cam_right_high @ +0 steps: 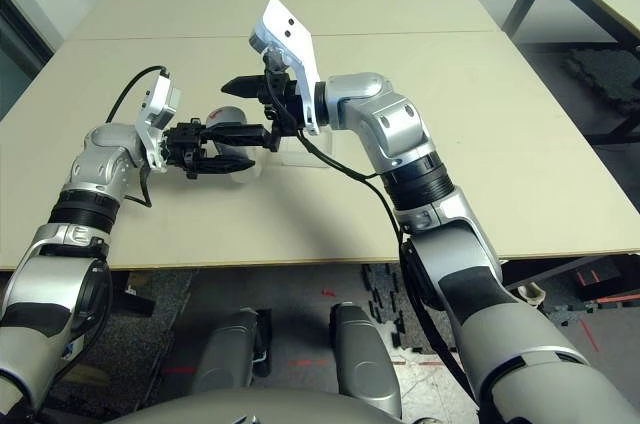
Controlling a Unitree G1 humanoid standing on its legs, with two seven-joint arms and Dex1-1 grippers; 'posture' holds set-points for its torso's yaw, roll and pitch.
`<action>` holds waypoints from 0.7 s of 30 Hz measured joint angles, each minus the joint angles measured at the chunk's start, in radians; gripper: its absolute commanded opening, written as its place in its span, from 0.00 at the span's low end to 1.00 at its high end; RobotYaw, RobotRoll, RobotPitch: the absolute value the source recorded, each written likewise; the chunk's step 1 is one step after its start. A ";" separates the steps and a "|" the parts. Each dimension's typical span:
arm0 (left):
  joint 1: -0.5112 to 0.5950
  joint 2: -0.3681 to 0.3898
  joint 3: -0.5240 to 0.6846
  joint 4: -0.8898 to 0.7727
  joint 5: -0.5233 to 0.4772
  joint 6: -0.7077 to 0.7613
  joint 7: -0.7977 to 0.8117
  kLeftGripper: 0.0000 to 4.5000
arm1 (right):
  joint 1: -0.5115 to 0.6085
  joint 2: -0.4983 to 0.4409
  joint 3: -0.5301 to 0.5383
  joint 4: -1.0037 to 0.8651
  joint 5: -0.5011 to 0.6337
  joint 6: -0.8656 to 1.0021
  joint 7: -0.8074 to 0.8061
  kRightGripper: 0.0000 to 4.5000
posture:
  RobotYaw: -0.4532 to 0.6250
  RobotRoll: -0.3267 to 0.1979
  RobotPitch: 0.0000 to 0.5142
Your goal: Pour the medicine from the bottle into the box.
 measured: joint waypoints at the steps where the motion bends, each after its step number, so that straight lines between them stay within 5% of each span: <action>1: 0.001 0.000 0.000 -0.001 0.000 0.000 0.000 0.56 | 0.000 0.003 0.001 0.006 -0.005 -0.005 0.001 1.00 | 0.36 0.62 0.21; 13: 0.006 0.000 0.000 -0.006 0.000 0.005 0.000 0.56 | 0.000 0.003 0.031 0.022 -0.040 -0.039 0.034 1.00 | 0.36 0.62 0.20; 19: 0.007 0.000 0.000 -0.008 0.000 0.005 -0.001 0.56 | 0.000 0.003 0.030 0.022 -0.042 -0.038 0.037 0.57 | 0.36 0.62 0.20; 21: 0.007 0.000 0.000 -0.009 0.000 0.005 -0.001 0.56 | 0.000 0.003 0.030 0.022 -0.042 -0.038 0.037 0.57 | 0.36 0.62 0.20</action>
